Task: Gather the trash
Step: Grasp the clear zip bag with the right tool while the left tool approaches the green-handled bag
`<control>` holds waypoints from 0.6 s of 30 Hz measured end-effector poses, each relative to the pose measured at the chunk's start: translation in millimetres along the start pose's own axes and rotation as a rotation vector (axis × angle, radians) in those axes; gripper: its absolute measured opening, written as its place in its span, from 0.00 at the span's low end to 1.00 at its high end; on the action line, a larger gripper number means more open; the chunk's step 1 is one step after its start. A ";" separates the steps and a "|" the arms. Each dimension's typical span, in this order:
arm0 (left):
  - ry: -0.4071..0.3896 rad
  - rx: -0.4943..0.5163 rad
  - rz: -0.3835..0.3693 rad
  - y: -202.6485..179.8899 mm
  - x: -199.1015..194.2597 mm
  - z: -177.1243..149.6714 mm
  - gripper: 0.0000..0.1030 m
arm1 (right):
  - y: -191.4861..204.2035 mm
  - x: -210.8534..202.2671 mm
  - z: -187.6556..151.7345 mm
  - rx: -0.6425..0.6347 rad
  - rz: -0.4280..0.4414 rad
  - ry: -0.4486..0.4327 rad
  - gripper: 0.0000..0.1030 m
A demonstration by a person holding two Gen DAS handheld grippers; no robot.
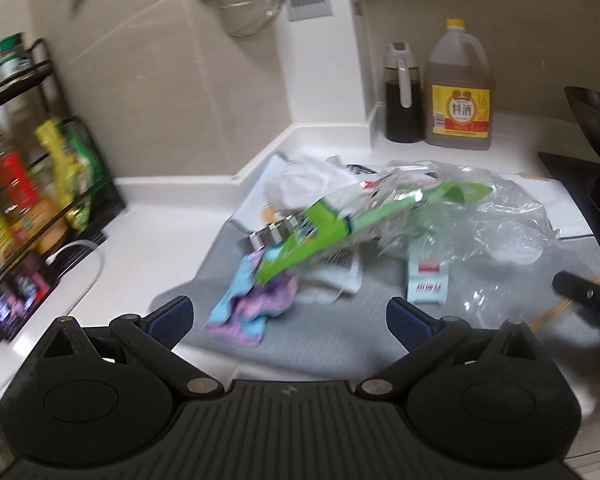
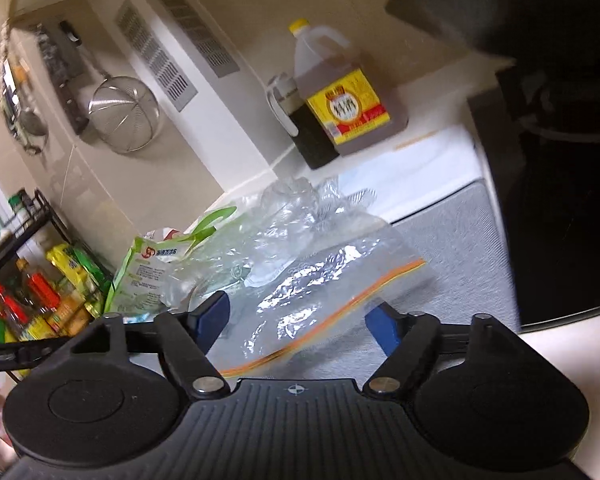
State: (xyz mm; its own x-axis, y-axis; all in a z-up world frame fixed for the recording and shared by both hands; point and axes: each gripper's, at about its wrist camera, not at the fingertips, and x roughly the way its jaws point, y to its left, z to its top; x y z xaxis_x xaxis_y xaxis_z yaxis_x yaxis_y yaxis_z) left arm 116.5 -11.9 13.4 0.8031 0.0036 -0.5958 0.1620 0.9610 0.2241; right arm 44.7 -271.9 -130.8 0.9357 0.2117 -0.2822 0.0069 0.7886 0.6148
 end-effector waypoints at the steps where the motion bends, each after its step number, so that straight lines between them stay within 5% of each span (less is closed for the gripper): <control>1: 0.001 0.011 -0.004 -5.2 7.2 5.2 1.00 | -0.7 3.6 1.1 0.012 0.006 0.003 0.78; 14: 0.103 0.001 -0.010 -27.8 83.3 52.0 0.95 | -7.5 30.3 14.2 0.074 0.022 -0.012 0.77; 15: 0.098 0.000 -0.004 -28.3 82.7 54.9 0.81 | -7.4 31.3 14.8 0.077 0.026 -0.015 0.67; 16: 0.101 -0.002 -0.004 -28.5 82.9 57.8 0.63 | -7.0 32.1 15.6 0.074 0.034 -0.017 0.46; 18: 0.105 -0.022 -0.030 -27.0 81.0 62.1 0.46 | -5.5 32.5 16.9 0.051 0.028 -0.019 0.15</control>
State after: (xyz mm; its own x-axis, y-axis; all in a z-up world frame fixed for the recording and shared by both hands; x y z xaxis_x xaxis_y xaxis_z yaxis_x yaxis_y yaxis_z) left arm 212.8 -54.7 7.0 0.7333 0.0022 -0.6799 0.1721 0.9668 0.1887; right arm 81.1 -279.1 -130.9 0.9424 0.2216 -0.2504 -0.0016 0.7518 0.6594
